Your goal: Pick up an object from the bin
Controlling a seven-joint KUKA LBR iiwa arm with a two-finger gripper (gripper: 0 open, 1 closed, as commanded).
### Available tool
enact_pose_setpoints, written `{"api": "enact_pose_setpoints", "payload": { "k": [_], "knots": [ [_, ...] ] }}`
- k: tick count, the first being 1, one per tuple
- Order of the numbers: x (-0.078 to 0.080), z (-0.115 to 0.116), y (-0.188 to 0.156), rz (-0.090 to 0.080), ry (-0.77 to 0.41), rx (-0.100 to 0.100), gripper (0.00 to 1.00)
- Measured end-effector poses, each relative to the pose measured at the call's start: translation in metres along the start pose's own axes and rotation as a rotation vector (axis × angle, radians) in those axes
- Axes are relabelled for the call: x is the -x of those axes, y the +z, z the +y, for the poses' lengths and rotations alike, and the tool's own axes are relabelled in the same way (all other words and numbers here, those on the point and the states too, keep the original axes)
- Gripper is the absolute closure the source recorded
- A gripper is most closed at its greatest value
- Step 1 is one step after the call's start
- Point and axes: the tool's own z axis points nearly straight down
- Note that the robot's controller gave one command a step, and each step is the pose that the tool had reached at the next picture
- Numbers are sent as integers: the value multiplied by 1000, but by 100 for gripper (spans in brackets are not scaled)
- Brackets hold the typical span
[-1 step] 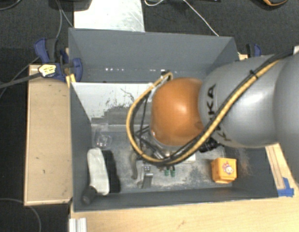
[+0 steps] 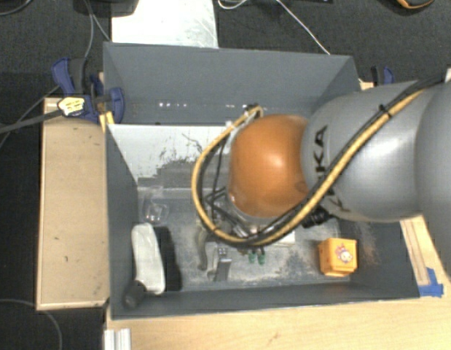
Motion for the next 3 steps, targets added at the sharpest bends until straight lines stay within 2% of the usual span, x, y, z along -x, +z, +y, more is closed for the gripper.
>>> {"api": "enact_pose_setpoints", "payload": {
  "k": [1, 2, 3],
  "knots": [
    [55, -44, 100, 4, -231, 0, 0],
    [85, -70, 102, -2, -260, 1, 0],
    [56, -44, 99, 3, -229, 1, 0]
  ]
}}
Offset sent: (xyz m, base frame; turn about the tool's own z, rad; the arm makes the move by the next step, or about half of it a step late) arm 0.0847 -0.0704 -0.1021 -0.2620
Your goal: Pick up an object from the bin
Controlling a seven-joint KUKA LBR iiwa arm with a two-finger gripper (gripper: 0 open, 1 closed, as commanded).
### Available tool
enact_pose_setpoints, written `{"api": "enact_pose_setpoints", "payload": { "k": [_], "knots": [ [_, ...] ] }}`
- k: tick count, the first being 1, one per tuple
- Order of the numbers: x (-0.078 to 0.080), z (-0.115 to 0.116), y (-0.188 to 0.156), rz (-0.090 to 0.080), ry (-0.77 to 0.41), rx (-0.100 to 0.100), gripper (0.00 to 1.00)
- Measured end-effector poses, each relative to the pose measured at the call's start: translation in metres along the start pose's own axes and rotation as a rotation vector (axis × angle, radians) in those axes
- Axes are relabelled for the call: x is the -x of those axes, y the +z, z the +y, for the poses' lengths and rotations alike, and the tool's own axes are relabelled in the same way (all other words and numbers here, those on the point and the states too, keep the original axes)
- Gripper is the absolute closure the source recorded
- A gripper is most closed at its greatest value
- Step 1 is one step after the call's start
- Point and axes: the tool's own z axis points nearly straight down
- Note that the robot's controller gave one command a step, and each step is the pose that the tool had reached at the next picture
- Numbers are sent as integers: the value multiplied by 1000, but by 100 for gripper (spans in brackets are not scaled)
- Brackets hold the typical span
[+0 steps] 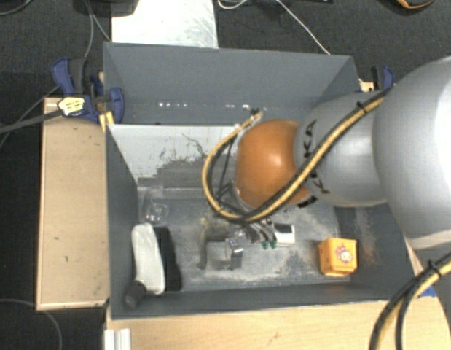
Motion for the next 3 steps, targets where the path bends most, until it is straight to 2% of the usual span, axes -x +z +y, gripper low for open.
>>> {"api": "enact_pose_setpoints", "payload": {
  "k": [1, 2, 3],
  "knots": [
    [30, 10, 2, -10, -218, -1, 0],
    [1, 0, -1, -4, 2, 1, 100],
    [1, 0, -1, -4, 2, 1, 100]
  ]
}}
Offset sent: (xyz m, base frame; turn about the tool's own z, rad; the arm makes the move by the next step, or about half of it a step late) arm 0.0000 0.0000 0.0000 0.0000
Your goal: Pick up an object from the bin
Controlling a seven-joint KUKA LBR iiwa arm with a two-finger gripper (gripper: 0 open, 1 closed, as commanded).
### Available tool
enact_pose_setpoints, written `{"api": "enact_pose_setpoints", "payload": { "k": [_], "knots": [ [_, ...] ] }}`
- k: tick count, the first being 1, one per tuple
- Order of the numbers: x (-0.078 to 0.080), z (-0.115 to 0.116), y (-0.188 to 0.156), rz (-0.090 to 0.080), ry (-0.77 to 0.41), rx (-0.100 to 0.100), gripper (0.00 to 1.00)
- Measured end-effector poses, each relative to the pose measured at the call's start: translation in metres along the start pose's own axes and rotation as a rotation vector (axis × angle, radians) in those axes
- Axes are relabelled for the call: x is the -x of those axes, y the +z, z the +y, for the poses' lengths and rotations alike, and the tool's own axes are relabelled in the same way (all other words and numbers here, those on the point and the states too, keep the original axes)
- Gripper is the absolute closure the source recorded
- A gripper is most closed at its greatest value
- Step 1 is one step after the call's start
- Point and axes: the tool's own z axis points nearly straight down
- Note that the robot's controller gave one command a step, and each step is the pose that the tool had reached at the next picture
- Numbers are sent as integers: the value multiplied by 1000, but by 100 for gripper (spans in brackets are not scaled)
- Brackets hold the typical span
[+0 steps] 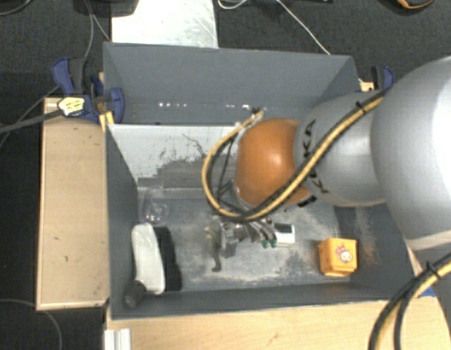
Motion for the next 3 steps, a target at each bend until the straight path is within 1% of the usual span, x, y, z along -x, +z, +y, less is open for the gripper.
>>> {"api": "enact_pose_setpoints", "payload": {
  "k": [1, 2, 3],
  "knots": [
    [-1, 0, -3, 2, 0, 0, 100],
    [-3, 0, -23, 11, 1, 0, 100],
    [-1, 0, -42, 1, 1, 0, 100]
  ]
}}
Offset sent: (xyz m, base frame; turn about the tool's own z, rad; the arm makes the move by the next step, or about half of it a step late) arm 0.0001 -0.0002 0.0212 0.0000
